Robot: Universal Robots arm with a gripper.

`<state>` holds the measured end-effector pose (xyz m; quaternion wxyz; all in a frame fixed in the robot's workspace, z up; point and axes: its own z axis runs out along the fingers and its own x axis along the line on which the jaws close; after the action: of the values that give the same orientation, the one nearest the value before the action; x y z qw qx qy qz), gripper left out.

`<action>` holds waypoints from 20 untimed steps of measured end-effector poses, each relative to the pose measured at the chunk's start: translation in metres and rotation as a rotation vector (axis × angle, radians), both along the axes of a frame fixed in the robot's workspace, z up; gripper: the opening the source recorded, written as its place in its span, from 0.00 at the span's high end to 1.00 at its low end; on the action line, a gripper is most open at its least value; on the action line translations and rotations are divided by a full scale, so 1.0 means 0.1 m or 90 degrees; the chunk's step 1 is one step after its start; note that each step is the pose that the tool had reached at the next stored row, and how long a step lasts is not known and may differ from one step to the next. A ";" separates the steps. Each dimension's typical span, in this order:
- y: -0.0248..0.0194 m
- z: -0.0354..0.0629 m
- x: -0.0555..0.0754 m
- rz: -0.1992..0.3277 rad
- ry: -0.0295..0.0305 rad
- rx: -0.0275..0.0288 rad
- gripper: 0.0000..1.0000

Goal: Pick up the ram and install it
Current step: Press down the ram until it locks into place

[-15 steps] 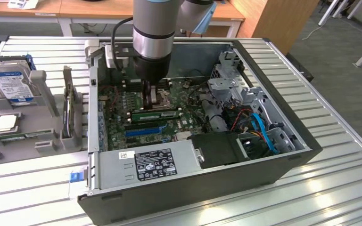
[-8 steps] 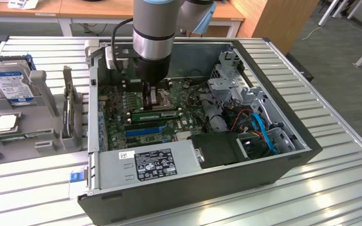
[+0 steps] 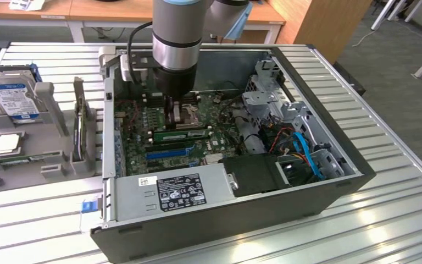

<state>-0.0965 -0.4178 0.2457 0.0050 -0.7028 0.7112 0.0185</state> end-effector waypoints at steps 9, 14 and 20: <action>0.000 -0.037 0.00 0.000 0.0000 0.0001 0.90; 0.000 -0.074 0.00 0.000 0.0001 0.0001 0.90; 0.000 -0.087 0.00 0.000 0.0001 0.0000 0.90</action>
<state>-0.0965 -0.4179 0.2370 0.0049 -0.7028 0.7111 0.0185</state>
